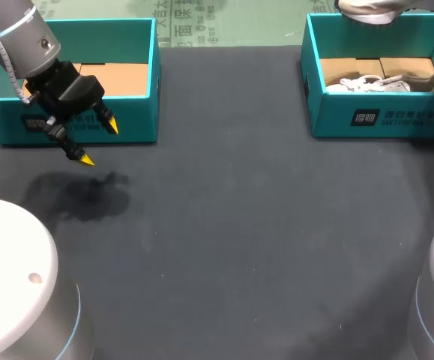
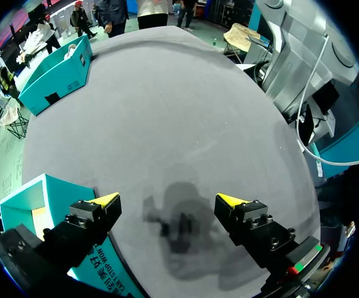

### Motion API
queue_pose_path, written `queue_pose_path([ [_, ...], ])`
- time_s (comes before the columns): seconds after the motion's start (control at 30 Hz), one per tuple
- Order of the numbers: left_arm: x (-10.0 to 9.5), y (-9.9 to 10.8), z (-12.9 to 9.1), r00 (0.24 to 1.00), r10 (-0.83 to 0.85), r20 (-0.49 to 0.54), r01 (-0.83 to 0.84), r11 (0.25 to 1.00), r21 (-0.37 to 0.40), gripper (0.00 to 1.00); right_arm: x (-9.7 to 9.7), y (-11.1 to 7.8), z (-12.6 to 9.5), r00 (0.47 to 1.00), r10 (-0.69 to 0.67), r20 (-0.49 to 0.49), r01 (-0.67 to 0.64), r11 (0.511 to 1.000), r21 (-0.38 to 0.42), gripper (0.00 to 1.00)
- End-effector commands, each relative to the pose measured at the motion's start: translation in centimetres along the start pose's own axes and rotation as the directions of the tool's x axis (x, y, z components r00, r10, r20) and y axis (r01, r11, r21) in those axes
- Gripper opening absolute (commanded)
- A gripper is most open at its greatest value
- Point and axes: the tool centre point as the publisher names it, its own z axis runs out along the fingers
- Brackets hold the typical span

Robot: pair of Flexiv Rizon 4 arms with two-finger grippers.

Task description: Take the shoe out of the shoebox, open the shoe tongue, remove and reinsert the insole, then place the shoe into the shoebox

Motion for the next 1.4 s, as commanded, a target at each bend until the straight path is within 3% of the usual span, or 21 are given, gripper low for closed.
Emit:
queue_pose_path([
  [0.03, 0.1, 0.0, 0.0, 1.0, 0.0, 0.002, 0.0, 1.0, -0.003, 1.0, -0.1, -0.3, -0.2, 1.0, 0.001, -0.002, -0.001, 1.0, -0.005, 0.0],
  [0.17, 0.1, 0.0, 0.0, 1.0, 0.0, 0.002, 0.0, 1.0, -0.003, 1.0, -0.1, -0.3, -0.2, 1.0, 0.001, -0.002, -0.001, 1.0, -0.005, 0.0],
  [0.37, 0.1, 0.0, 0.0, 1.0, 0.0, 0.002, 0.0, 1.0, -0.003, 1.0, 1.1, 0.0, 4.1, 0.994, 0.1, -0.048, -0.1, 0.995, 0.0, 0.0],
  [0.7, 0.1, 0.0, 0.0, 1.0, 0.0, 0.002, 0.0, 1.0, -0.003, 1.0, 3.0, -0.2, 7.1, 0.986, 0.166, -0.029, -0.167, 0.985, -0.052, 0.0],
  [0.77, 0.1, 0.0, 0.0, 1.0, 0.0, 0.002, 0.0, 1.0, -0.003, 1.0, 3.0, -0.6, 7.8, 0.983, 0.17, -0.069, -0.174, 0.983, -0.053, 0.0],
  [1.17, 0.1, 0.0, 0.0, 1.0, 0.0, 0.002, 0.0, 1.0, -0.003, 1.0, 3.0, -0.6, 7.8, 0.983, 0.17, -0.069, -0.174, 0.983, -0.053, 0.0],
  [1.4, 0.1, 0.0, 0.0, 1.0, 0.0, 0.002, 0.0, 1.0, -0.003, 1.0, 4.0, -0.4, 11.1, 0.983, 0.153, -0.099, -0.16, 0.985, -0.067, 0.0],
])
